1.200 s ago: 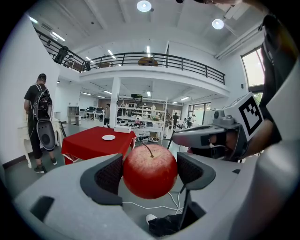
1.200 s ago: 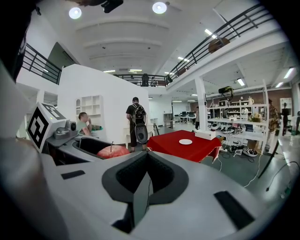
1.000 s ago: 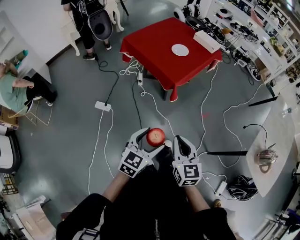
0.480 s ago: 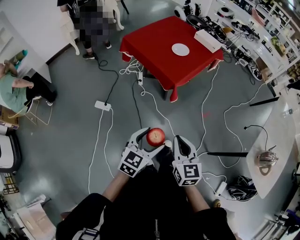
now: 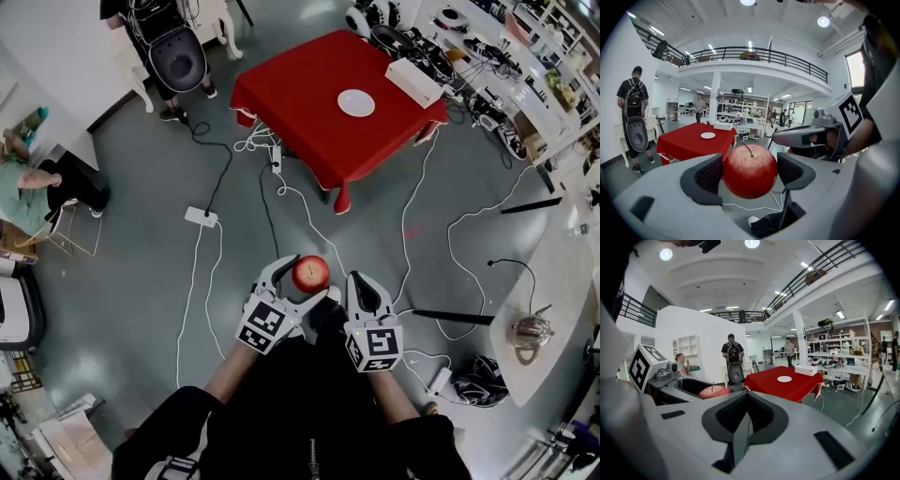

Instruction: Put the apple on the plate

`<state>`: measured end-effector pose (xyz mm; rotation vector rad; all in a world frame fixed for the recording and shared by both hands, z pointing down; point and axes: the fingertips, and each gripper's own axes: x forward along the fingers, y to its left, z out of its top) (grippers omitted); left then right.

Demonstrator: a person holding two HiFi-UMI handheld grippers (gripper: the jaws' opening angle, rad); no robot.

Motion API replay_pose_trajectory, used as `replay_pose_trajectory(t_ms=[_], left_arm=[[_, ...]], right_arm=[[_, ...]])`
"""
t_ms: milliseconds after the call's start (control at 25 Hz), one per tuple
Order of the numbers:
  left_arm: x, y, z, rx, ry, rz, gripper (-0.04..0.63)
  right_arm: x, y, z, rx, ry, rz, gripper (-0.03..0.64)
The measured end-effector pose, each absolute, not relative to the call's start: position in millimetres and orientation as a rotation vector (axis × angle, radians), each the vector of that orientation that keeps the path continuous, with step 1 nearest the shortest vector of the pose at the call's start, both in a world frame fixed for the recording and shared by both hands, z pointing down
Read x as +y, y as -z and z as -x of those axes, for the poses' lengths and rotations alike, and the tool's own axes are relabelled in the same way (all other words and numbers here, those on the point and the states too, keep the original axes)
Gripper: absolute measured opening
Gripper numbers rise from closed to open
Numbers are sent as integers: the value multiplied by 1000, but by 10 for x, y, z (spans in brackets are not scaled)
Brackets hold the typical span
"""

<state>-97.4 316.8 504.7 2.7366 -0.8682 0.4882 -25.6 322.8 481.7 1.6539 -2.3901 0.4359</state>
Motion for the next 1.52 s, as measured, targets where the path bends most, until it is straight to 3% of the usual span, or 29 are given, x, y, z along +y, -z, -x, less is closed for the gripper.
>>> replay_pose_trajectory(t_ms=[800, 1520], left_arm=[[1609, -4828, 153, -977, -535, -2710, 368], [105, -4944, -176, -932, -521, -2742, 368]], right_arm=[[1798, -4644, -708, -2431, -434, -1576, 11], [377, -4734, -965, -2411, -417, -1628, 11]])
